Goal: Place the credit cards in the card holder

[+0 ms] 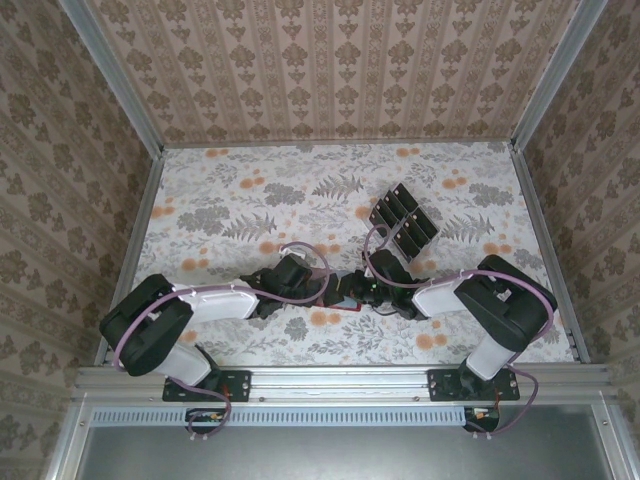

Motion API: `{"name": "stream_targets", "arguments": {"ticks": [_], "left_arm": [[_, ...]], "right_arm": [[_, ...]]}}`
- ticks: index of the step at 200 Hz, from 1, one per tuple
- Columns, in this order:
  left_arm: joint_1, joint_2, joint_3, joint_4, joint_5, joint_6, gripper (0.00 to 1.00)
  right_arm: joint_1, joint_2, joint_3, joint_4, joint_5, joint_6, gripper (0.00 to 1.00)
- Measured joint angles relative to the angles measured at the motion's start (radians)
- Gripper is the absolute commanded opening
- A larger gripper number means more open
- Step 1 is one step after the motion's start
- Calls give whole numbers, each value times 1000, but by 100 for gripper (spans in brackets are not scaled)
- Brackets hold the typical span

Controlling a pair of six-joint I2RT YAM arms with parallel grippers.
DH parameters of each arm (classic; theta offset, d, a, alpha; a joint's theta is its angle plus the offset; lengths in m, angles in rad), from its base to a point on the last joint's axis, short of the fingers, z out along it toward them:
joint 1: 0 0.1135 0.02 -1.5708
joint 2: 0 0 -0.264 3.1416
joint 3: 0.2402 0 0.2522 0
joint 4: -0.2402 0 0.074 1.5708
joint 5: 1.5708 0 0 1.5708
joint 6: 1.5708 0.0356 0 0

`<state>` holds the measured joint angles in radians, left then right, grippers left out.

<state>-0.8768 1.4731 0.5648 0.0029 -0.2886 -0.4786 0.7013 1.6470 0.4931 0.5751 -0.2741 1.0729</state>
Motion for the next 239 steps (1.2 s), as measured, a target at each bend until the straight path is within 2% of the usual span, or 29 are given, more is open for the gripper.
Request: {"name": "stream_targets", "arguments": {"ticks": [8, 239], "left_arm": [[0, 0, 0, 0, 0, 0, 100], [-50, -61, -63, 2, -8, -76, 100]], "right_arm": [[0, 0, 0, 0, -1, -3, 0], [-3, -47, -64, 32, 77, 5, 0]]}}
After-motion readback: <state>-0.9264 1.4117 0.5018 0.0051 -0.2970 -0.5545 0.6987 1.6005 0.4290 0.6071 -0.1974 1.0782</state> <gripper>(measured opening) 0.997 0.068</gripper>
